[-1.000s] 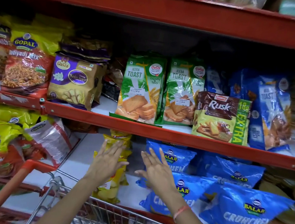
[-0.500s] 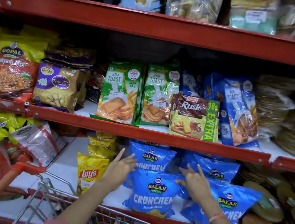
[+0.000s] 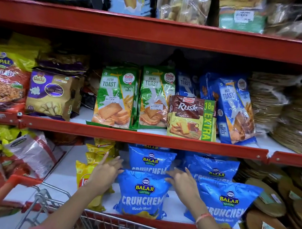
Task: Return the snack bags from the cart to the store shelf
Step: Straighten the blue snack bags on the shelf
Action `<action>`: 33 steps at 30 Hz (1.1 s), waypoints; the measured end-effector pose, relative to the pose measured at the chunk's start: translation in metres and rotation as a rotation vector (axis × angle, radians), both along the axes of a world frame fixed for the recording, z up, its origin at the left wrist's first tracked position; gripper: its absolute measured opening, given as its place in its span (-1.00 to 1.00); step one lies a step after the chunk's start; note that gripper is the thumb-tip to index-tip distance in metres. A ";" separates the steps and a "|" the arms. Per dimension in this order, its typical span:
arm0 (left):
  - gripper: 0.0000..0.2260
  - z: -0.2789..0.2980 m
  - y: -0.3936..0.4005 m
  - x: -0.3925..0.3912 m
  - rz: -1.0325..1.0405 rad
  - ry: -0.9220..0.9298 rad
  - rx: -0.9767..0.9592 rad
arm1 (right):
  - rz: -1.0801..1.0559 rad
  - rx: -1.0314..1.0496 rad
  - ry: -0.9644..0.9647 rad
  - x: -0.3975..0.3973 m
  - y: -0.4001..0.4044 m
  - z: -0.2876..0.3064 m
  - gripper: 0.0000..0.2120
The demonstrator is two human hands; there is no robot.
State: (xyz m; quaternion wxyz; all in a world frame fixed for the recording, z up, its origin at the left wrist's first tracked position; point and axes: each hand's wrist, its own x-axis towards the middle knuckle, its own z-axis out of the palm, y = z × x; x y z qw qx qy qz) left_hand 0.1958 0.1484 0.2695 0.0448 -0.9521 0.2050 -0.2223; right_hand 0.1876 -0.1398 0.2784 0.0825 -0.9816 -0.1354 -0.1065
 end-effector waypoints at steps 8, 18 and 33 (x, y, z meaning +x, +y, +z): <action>-0.38 0.013 -0.083 -0.014 -0.048 0.076 -0.118 | -0.003 -0.093 -0.078 -0.020 -0.065 -0.004 -0.09; -0.41 0.020 -0.230 -0.010 -0.187 0.154 -0.033 | -0.240 -0.153 -0.021 -0.038 -0.212 -0.004 -0.14; -0.79 0.020 -0.260 -0.006 -0.079 0.137 0.025 | -0.319 -0.178 -0.184 -0.022 -0.226 -0.001 -0.73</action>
